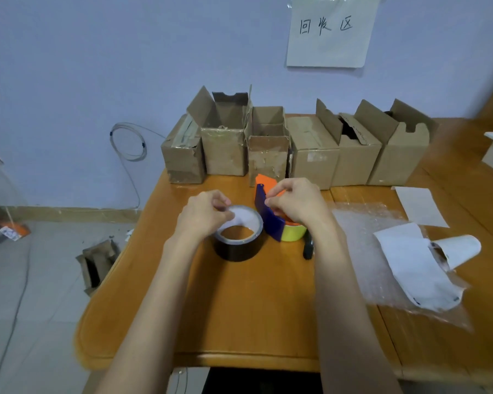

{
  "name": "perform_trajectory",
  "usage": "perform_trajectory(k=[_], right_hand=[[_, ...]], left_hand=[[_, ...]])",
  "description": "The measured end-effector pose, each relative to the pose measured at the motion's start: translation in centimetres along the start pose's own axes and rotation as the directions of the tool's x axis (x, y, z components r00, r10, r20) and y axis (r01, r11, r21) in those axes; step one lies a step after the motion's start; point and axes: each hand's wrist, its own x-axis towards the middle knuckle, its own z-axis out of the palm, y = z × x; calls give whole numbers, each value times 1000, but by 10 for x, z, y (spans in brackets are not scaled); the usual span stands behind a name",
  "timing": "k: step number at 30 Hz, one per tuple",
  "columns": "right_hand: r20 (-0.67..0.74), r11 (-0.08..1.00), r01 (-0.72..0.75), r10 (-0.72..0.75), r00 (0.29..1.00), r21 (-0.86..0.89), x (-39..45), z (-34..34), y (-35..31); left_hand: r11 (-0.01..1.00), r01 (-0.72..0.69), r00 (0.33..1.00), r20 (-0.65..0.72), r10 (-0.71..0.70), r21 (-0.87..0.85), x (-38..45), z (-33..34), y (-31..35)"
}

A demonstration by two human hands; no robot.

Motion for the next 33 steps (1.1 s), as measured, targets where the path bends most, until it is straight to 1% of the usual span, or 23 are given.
perform_trajectory(k=[4,6,8,10,12,14,15,16,18,19,21,24,26,28,30,33], right_hand=[[53,1000,-6,7,999,-21,-3,9,5],[54,1000,-3,3,999,1,-2,7,6],[52,998,-7,3,999,67,-1,1,7],[8,992,-17,16,1000,126,4,-7,10],[-109,984,-45,64,992,174,15,-18,19],[-234,968,-78,136,963,239,26,-33,31],[-283,961,-85,161,946,264,31,-41,37],[-326,955,-84,179,928,283,36,-52,43],[-394,950,-76,198,898,304,48,-71,54],[-428,948,-77,211,879,309,54,-82,59],[-479,948,-91,235,846,305,68,-102,69],[-516,949,-140,274,811,284,83,-128,85],[-506,944,-174,299,809,280,91,-141,94],[-486,942,-171,299,821,289,98,-147,100],[-487,945,-146,278,828,291,105,-150,103],[-483,956,-85,218,848,281,116,-150,104]], left_hand=[[1000,-5,1000,-11,5,-13,-7,5,-3],[999,-25,996,-85,22,-34,-7,7,2],[990,-112,979,-181,94,-91,-7,11,17],[953,-248,954,-211,211,-173,-5,18,40],[901,-334,939,-180,292,-277,-2,25,68],[859,-347,938,-126,324,-377,6,39,99],[839,-331,941,-87,326,-432,10,47,114],[814,-289,947,-25,321,-503,15,56,131],[746,-145,948,126,294,-651,22,75,162],[725,-79,944,183,275,-684,26,86,177],[748,-26,948,222,230,-663,34,105,201],[790,-44,954,208,214,-612,40,126,229],[805,-54,956,201,212,-591,45,135,242],[807,-51,963,184,195,-589,51,143,252],[795,-79,974,123,190,-601,55,150,258],[811,-188,980,-46,196,-554,61,158,263]])
